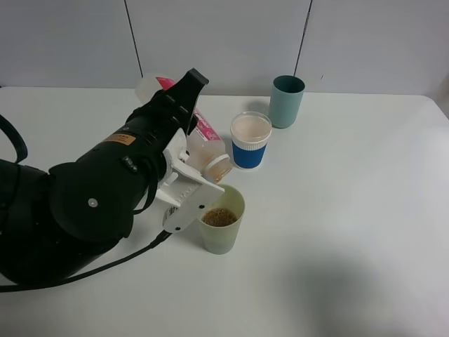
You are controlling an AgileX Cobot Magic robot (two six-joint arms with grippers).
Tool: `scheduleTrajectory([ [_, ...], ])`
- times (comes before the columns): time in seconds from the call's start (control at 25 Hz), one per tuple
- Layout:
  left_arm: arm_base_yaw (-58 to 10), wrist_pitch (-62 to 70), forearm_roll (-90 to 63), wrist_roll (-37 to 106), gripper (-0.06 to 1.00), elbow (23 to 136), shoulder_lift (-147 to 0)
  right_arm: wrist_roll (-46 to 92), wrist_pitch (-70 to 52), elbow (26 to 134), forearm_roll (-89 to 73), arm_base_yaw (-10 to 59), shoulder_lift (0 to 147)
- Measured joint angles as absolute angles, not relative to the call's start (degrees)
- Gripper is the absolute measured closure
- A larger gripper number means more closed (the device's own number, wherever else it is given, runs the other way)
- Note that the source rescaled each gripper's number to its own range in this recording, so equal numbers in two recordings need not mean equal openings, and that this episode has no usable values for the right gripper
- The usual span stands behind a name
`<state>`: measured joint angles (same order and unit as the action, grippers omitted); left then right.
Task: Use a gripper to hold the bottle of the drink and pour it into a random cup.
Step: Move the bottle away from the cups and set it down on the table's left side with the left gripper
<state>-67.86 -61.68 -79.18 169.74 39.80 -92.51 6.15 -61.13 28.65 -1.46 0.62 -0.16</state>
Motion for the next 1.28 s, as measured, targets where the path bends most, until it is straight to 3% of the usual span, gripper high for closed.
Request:
scheduleTrajectory([
  [0.44, -67.9, -61.7, -78.8, 169.0, 0.94, 39.8, -92.5, 6.1, -61.1, 28.6, -1.5, 0.6, -0.2],
  [0.76, -67.9, -58.8, -87.3, 162.5, 0.94, 39.8, -92.4, 6.1, -61.1, 28.6, -1.5, 0.6, -0.2],
  [1.28, -59.6, -37.2, -85.3, 139.5, 0.94, 39.8, -81.4, 6.1, -61.1, 28.6, -1.5, 0.6, -0.2],
])
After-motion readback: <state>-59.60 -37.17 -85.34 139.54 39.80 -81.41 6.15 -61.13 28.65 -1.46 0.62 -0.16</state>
